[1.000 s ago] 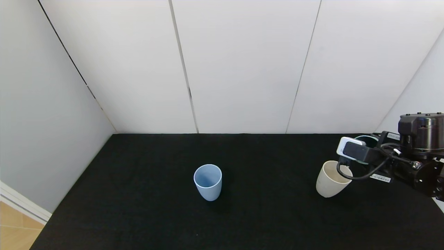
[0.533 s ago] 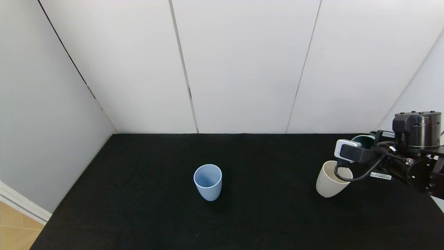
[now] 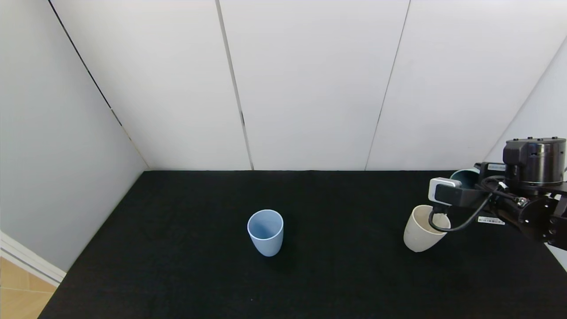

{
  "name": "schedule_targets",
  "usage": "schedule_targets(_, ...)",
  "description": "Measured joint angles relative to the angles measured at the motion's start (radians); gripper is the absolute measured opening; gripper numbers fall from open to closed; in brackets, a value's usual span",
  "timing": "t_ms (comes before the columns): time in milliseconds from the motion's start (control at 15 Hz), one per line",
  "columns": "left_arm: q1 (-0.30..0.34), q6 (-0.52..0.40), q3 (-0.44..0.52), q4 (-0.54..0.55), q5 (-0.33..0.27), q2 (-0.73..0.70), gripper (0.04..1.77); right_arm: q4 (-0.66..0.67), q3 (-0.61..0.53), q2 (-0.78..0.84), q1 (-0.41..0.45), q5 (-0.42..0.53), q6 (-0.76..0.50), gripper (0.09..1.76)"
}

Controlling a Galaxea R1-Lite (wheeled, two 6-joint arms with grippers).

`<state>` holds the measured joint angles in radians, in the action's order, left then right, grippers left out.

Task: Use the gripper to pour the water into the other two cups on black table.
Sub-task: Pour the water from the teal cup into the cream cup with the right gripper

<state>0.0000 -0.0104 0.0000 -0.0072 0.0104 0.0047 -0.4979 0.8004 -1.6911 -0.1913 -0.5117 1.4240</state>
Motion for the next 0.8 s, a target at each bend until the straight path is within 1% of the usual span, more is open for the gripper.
schedule_targets(600, 0.0, 0.0, 0.0, 0.0, 0.0, 0.0, 1.72, 0.0, 0.009, 0.013, 0.0, 0.0, 0.067, 1.22)
schedule_targets(800, 0.0, 0.0, 0.0, 0.0, 0.0, 0.0, 1.72, 0.0, 0.01, 0.02, 0.0, 0.002, 0.07, 1.21)
